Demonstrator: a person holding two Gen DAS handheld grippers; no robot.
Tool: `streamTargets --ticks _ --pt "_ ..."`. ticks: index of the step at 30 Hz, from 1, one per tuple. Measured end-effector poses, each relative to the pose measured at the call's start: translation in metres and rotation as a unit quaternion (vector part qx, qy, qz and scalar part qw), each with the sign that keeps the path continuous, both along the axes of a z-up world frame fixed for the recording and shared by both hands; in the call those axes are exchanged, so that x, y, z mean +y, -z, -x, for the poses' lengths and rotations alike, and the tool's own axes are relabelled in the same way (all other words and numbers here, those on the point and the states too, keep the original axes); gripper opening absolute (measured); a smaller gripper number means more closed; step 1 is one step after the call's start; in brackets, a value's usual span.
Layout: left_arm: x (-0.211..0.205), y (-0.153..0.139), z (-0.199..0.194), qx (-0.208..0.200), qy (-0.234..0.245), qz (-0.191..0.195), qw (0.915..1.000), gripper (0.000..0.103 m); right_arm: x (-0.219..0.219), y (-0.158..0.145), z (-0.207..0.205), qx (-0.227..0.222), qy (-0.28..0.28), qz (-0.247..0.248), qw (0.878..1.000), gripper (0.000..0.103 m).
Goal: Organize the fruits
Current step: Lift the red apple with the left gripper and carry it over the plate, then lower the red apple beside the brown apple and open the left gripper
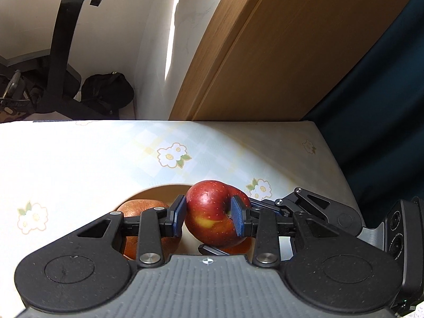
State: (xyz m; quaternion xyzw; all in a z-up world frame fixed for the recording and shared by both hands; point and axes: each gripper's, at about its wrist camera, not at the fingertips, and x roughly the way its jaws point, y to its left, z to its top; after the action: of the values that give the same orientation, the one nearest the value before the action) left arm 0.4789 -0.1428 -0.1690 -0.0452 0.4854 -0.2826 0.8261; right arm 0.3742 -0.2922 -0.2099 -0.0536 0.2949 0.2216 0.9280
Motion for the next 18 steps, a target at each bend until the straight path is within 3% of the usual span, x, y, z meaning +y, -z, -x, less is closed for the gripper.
streamTargets --ticks 7,18 --pt "0.000 0.005 -0.020 0.004 -0.008 -0.012 0.9999 0.038 0.004 0.007 -0.009 0.011 -0.006 0.003 1.000 0.054" --pt "0.003 0.003 -0.017 -0.003 -0.016 -0.016 0.9997 0.040 0.012 0.002 -0.014 0.023 0.010 0.014 1.000 0.057"
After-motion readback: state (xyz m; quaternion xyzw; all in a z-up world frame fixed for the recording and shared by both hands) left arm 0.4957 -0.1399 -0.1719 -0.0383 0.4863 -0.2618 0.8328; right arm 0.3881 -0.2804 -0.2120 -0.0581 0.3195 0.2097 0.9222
